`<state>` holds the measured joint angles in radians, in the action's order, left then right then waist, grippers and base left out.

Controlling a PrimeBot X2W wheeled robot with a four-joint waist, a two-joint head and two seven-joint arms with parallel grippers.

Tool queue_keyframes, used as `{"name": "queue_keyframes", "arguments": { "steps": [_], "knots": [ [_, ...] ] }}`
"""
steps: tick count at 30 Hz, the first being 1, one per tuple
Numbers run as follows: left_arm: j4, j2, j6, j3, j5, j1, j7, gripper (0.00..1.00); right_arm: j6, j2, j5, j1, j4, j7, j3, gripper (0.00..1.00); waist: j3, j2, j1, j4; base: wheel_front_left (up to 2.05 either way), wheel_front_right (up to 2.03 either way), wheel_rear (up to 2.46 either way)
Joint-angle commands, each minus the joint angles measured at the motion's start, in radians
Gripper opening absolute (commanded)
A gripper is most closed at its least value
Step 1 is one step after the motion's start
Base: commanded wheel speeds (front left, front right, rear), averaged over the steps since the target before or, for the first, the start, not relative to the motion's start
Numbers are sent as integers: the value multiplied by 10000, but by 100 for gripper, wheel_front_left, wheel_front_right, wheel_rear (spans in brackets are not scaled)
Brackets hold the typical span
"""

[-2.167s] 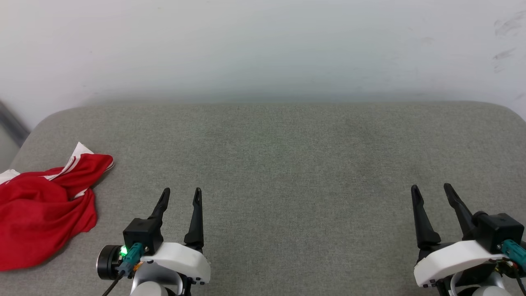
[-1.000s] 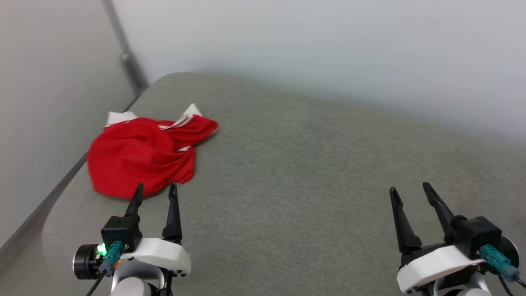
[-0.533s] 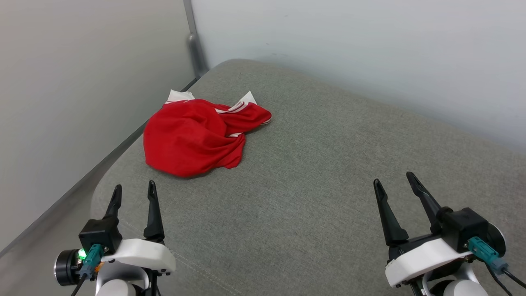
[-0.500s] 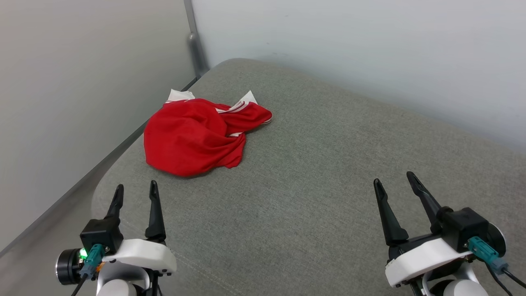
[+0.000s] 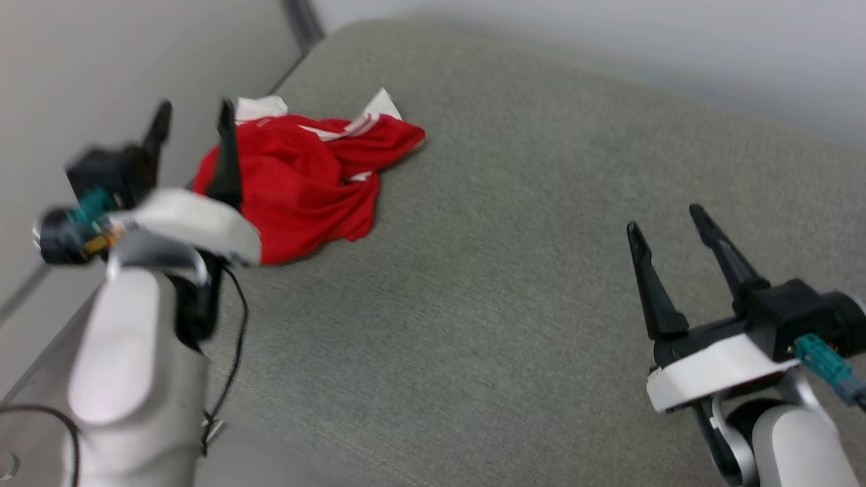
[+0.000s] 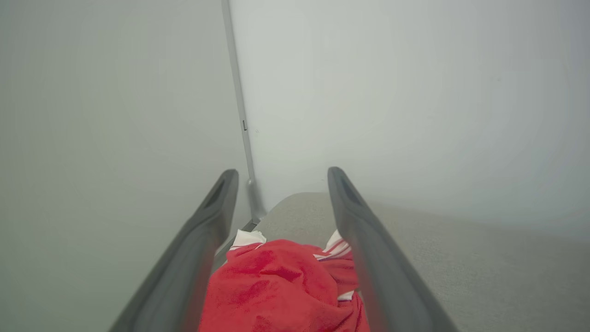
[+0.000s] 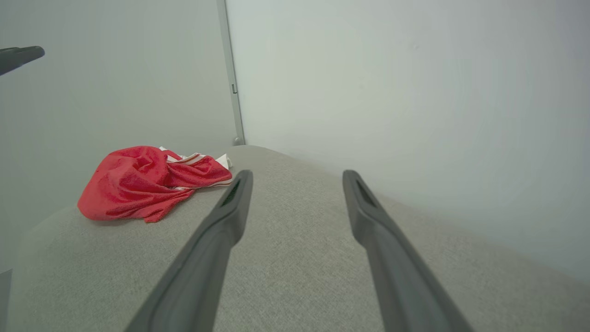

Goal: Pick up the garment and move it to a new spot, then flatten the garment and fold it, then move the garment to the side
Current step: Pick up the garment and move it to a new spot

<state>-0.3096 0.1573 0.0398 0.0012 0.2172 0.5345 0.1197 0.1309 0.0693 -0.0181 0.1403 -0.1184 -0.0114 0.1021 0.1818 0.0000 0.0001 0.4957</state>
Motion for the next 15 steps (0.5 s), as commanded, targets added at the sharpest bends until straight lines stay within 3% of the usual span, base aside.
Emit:
{"name": "queue_keyframes", "arguments": {
  "steps": [1,9,15],
  "knots": [
    [-199,207,50,43,38,481,-374,100,-3,136,-31,280,-127,91,41,100,1012,0,-1,-606,0,0,0],
    [-2084,1474,571,-26,587,3061,-3953,100,-3,542,-84,1202,-726,254,219,100,2714,0,-1,-1559,0,0,0],
    [-3949,2278,825,-276,1143,3735,-6284,100,-3,643,-184,1665,-733,142,301,100,3418,0,-1,-2113,0,0,0]
  ]
}}
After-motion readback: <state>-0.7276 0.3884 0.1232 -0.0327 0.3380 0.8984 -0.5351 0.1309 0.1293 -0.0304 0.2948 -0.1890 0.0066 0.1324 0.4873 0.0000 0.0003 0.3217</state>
